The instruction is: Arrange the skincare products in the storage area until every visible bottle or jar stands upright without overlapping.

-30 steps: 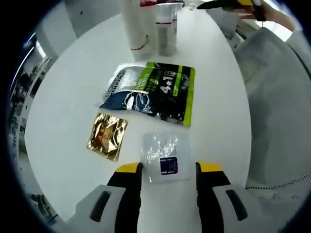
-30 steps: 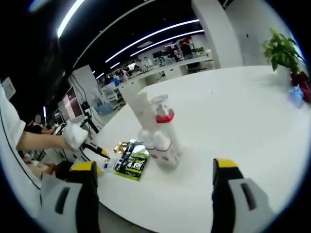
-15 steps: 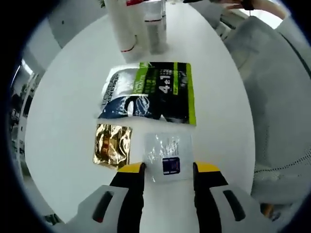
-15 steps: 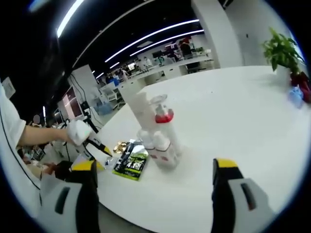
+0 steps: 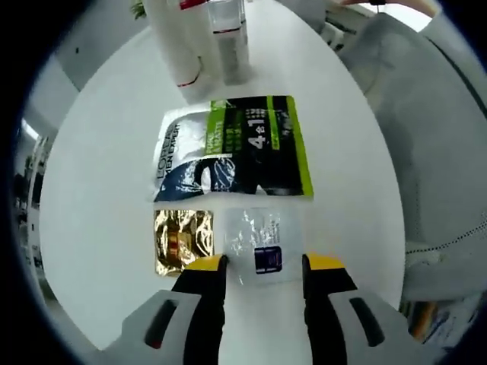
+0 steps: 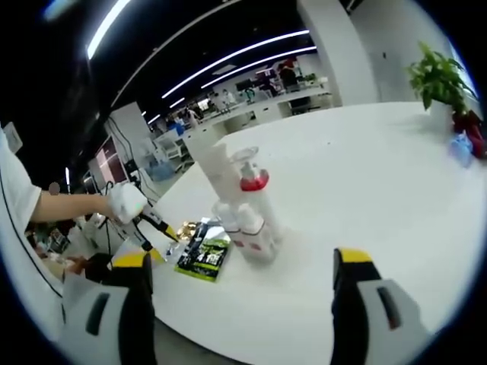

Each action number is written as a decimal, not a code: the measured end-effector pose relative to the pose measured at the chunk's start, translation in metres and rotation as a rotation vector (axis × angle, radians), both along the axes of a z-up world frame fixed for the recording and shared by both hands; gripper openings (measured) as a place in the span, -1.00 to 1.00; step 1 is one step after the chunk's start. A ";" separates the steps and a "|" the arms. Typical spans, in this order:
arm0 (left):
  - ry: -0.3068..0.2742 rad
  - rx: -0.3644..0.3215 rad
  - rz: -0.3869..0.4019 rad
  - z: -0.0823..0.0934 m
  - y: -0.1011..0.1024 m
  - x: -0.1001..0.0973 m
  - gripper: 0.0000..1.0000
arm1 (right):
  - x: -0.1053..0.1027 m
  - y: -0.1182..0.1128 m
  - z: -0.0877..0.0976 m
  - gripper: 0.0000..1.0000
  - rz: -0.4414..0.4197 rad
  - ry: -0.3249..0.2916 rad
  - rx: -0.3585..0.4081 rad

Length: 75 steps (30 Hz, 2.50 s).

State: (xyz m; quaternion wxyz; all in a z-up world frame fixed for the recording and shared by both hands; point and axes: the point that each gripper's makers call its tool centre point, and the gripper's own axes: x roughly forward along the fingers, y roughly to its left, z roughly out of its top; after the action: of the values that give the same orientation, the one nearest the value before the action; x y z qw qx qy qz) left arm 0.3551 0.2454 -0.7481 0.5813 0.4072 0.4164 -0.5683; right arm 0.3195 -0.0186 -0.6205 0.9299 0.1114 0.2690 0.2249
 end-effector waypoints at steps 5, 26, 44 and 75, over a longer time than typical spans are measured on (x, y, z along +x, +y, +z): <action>0.001 -0.002 0.005 0.000 0.000 0.000 -0.18 | 0.000 0.001 0.001 0.98 0.002 -0.002 -0.001; -0.051 -0.126 0.193 0.044 -0.001 -0.004 0.09 | 0.000 -0.006 0.019 0.98 0.014 -0.052 -0.011; -0.150 -0.415 0.688 0.117 0.020 0.002 0.52 | -0.002 -0.018 0.054 0.99 0.061 -0.145 -0.054; -0.321 -0.756 1.144 0.166 0.041 -0.060 0.94 | -0.042 -0.036 0.064 0.99 0.026 -0.171 -0.026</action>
State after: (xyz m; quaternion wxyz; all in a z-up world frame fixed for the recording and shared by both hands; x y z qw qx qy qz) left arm 0.2947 0.2866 -0.5817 0.9448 -0.0268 0.2485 -0.2119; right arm 0.2771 -0.0551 -0.5560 0.9478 0.0761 0.1927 0.2423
